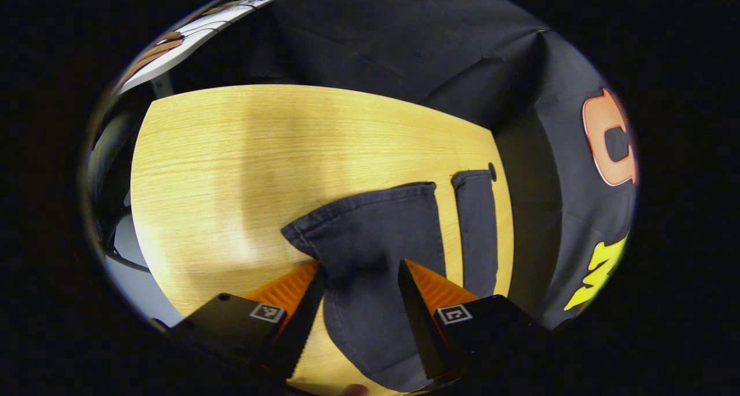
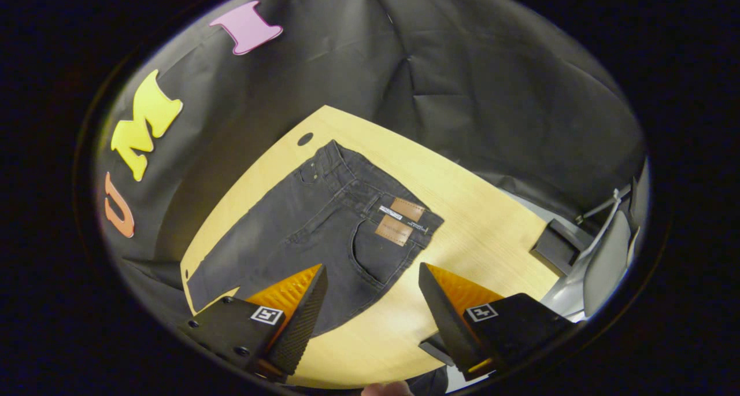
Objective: Grasp the waist and the cuffs of the jeans and fold them to make the two legs overlap; first hold the waist and fold one-third of the jeans toward the cuffs, then hold the cuffs and fold the remaining one-third in the same direction to finish folding.
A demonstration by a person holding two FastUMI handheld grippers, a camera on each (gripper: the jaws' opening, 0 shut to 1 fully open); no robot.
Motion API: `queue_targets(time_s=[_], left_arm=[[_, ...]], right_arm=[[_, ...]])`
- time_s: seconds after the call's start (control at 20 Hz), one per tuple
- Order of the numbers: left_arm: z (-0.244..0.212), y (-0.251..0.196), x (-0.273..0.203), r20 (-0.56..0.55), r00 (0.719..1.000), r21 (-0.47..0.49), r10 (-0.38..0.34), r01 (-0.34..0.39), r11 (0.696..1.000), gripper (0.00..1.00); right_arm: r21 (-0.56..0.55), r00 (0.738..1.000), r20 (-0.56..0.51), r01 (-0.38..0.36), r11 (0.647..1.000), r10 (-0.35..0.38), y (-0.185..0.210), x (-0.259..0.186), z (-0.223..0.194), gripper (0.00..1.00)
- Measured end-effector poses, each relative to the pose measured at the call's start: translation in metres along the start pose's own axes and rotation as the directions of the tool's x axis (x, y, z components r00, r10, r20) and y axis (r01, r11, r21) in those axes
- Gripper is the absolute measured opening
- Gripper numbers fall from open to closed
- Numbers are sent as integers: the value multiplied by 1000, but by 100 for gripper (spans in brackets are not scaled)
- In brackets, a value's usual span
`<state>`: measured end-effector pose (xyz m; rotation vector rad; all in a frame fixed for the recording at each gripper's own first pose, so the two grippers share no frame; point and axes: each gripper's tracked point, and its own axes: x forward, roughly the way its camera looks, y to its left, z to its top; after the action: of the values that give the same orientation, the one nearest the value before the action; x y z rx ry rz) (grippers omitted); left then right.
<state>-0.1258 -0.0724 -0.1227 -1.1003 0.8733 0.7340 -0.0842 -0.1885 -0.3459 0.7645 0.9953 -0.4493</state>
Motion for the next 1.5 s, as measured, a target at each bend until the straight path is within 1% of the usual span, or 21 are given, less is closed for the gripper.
queue_targets(time_s=[0.05,0.1,0.2,0.35,0.5,0.55,0.6,0.65,0.75,0.8,0.9,0.95,1.0,1.05,1.2,1.25,1.3,1.35,1.4,1.45,1.5], left_arm=[[0,3,-1,-3,1000,-8,2,-2,1000,79],[1,6,0,-1,1000,-21,8,-8,1000,69],[2,13,2,-7,1000,-52,24,-24,998,41],[2,15,0,-22,999,-69,25,-27,997,23],[2,14,2,-37,999,-76,30,-33,997,16],[1,14,2,-40,999,-76,33,-36,996,14],[2,14,3,-41,998,-76,37,-40,996,13],[2,14,3,-42,998,-76,39,-42,996,12],[2,14,4,-46,998,-78,39,-42,996,11],[2,13,4,-48,998,-79,38,-42,996,10],[2,13,5,-49,998,-79,37,-41,996,10],[2,13,5,-49,998,-76,37,-41,996,9],[2,13,5,-49,998,-72,38,-42,997,8],[2,13,5,-50,998,-68,39,-43,997,8],[1,12,5,-60,997,-53,44,-47,998,7],[0,13,4,-68,997,-49,48,-51,997,6],[0,10,3,-77,996,-47,50,-53,997,0],[1,5,1,-86,995,-46,43,-47,998,4],[1,-2,-3,-96,995,-49,30,-35,998,4],[2,-10,-9,-106,994,-56,17,-23,998,4],[2,-19,-13,-119,993,-71,4,-13,997,4]], right_arm=[[21,1000,-18,7,1000,-7,-3,5,-2,98],[43,999,-35,27,999,-26,-8,13,-4,98],[65,996,-48,76,995,-73,-25,31,-5,99],[73,989,-47,146,987,-143,-35,51,-1,99],[36,981,-44,189,981,-187,-29,68,1,99],[35,979,-50,197,980,-195,-25,73,0,93],[25,976,-32,214,976,-214,-25,76,5,99],[14,972,-42,230,973,-229,-22,79,3,94],[9,961,-26,275,961,-275,-24,82,8,93],[15,954,-24,298,954,-298,-24,85,9,96],[-13,933,-14,360,933,-360,-27,85,8,97],[-23,925,-4,380,925,-380,-28,85,8,89],[-14,926,-7,377,926,-377,-23,89,8,88],[-10,927,-9,374,927,-374,-22,89,9,72],[13,935,-58,351,936,-350,-15,93,7,41],[21,939,-84,336,942,-333,-14,91,7,25],[34,944,-114,315,949,-309,-15,91,8,10],[57,950,-148,285,957,-274,-13,88,7,5],[96,956,-174,256,962,-237,-10,82,11,5],[140,961,-194,225,964,-196,-5,77,15,0],[183,965,-208,196,963,-157,-1,71,20,1]])
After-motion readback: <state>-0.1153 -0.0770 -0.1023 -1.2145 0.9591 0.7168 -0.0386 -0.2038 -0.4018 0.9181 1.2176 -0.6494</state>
